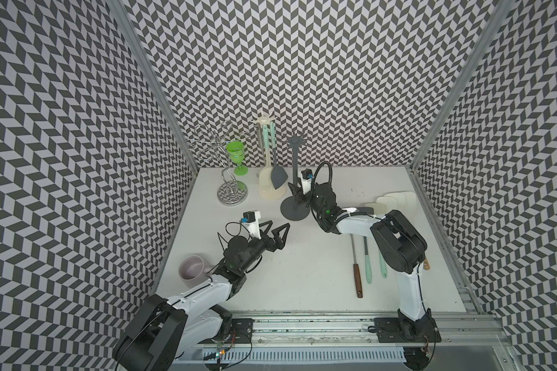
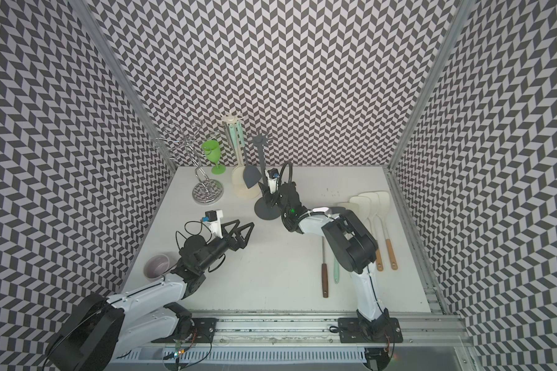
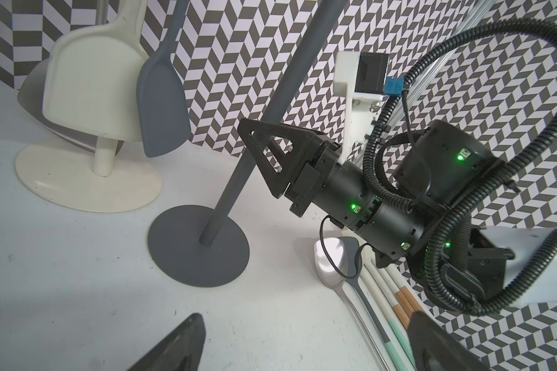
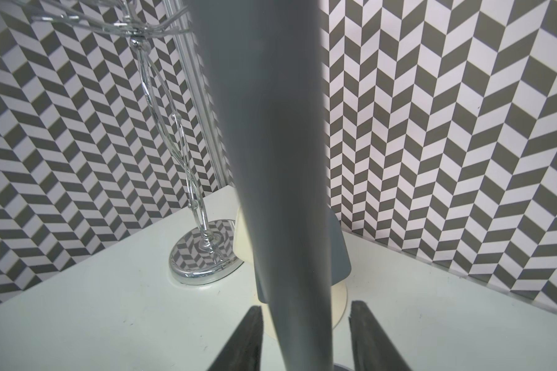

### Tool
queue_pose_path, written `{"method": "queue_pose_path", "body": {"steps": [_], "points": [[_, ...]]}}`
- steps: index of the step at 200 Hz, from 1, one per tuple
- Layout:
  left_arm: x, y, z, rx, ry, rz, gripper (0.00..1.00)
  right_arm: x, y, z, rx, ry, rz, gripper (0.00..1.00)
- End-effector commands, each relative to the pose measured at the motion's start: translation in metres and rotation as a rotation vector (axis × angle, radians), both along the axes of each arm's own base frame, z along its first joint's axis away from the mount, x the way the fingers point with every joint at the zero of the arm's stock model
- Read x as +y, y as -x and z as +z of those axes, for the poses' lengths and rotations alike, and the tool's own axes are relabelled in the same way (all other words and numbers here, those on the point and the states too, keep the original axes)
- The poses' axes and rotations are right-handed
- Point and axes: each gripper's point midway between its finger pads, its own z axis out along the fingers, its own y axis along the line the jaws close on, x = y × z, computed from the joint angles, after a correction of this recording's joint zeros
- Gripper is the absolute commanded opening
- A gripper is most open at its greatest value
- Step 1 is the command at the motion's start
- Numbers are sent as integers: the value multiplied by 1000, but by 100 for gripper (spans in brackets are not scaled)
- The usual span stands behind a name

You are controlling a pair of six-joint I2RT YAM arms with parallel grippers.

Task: Take the spatula off the kitchen utensil rack
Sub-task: Pick up the rack from the center of the board.

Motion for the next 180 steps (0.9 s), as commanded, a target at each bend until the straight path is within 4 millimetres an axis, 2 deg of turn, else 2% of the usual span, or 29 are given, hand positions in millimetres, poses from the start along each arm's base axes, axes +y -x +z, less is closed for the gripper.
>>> {"method": "queue_pose_path", "body": {"steps": [1,39,62,121,180], "points": [[2,3,8,-37,14,-5,100,0,-4,24,-96,-19,-21,29],[3,6,11,-48,23,-7,100,-8,-7,39,-139,8,-66,0],[3,8,13,-55,27,-12,100,-17,-7,51,-164,16,-111,0],[5,10,16,-72,31,-9,100,-54,-19,103,-267,-5,-235,0],[6,11,16,-82,28,-2,100,-113,-52,128,-281,-72,-297,0]]}}
